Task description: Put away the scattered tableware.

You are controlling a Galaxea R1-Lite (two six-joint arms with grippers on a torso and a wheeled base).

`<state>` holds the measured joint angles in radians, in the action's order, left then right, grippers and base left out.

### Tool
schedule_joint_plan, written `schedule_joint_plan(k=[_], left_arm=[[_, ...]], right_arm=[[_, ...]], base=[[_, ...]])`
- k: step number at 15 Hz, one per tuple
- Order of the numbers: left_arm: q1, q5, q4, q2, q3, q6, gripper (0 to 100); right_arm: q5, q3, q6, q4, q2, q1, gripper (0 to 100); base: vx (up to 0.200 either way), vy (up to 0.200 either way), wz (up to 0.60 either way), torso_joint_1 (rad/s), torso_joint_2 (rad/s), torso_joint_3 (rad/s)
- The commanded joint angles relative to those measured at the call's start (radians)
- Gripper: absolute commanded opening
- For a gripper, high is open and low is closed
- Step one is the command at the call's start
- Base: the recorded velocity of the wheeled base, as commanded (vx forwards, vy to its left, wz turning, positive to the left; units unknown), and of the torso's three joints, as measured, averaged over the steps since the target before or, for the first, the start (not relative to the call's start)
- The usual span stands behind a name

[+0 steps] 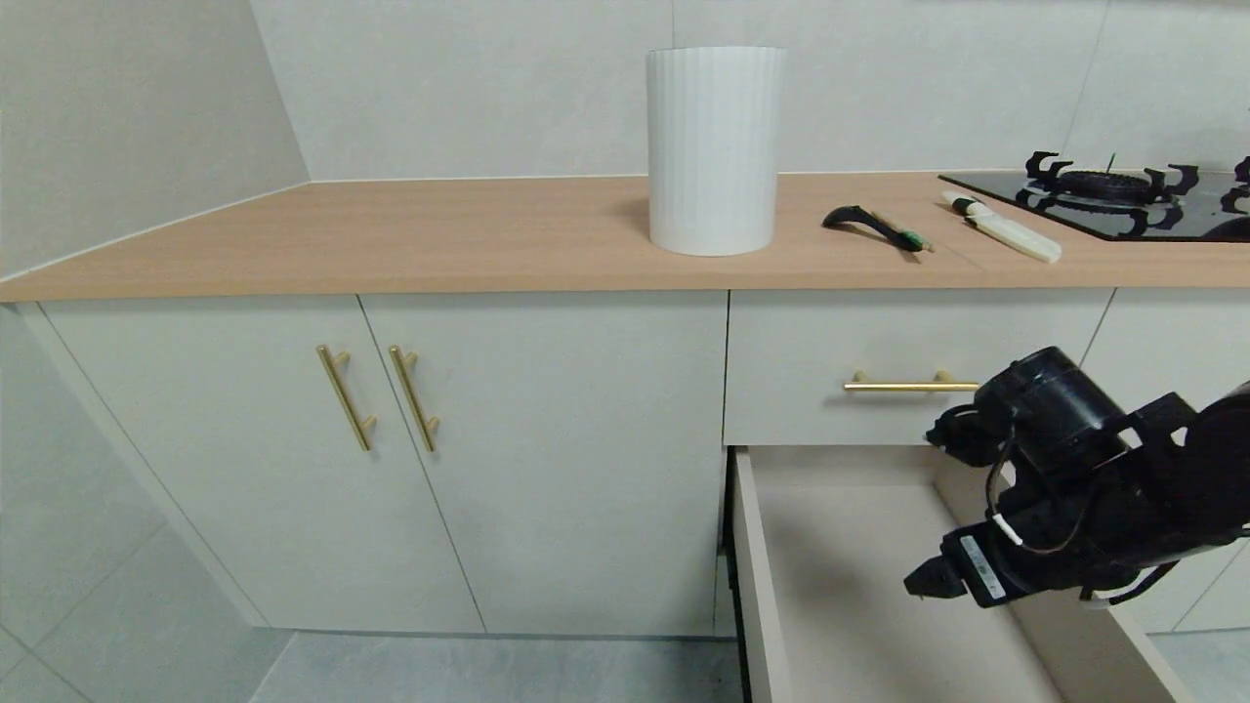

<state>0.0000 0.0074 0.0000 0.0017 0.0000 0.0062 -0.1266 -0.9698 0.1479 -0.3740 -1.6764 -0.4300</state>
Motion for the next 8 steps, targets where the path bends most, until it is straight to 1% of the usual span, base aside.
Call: schedule_joint_plan(k=[1,3,8], left_arm=[[0.0,0.0,0.0,0.001,0.0,0.0,100],[0.0,0.0,0.0,0.001,0.0,0.0,100],[0.0,0.0,0.002,0.001,0.0,0.0,100]], right_arm=[[-0.001,-0.009,0.007,0.029,0.078,0.028,100],[-0.001,0.0,0.007,0.099,0.121,0.043,100],[-0.004,0.013,0.006,0.119,0.132,0.048,100]], base=[[0.0,0.0,0.0,0.0,0.0,0.0],[0.0,0.0,0.0,0.0,0.0,0.0],[0.0,0.0,0.0,0.0,0.0,0.0]])
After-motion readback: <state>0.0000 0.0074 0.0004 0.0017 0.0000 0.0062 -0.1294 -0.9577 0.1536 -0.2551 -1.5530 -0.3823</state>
